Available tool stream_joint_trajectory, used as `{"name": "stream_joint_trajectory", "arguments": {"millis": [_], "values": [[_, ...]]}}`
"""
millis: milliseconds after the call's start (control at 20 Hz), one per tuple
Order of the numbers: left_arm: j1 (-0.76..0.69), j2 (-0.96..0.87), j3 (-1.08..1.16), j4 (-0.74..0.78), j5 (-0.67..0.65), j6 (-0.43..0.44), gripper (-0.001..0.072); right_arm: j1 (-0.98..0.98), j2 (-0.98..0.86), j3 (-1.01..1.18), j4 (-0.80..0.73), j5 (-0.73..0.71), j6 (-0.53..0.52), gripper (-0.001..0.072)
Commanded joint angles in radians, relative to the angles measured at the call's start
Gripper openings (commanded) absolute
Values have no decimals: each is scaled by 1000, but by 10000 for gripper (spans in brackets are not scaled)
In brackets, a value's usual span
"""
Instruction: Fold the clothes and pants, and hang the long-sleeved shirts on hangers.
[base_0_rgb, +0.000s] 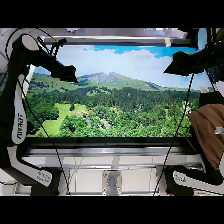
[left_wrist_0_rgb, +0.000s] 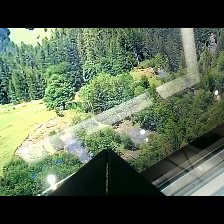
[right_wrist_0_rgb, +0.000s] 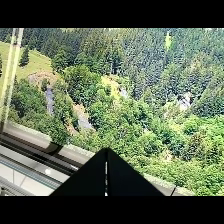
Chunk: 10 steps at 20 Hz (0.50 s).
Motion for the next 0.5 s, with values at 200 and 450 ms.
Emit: {"name": "stream_joint_trajectory", "arguments": {"millis": [200, 450], "values": [[77, -35, -29, 755, -53, -118, 615, 1, 0, 0, -3, -2, -53, 10], [367, -22, -230, 674, -135, -105, 599, 1, 0, 0, -3, -2, -53, 11]]}}
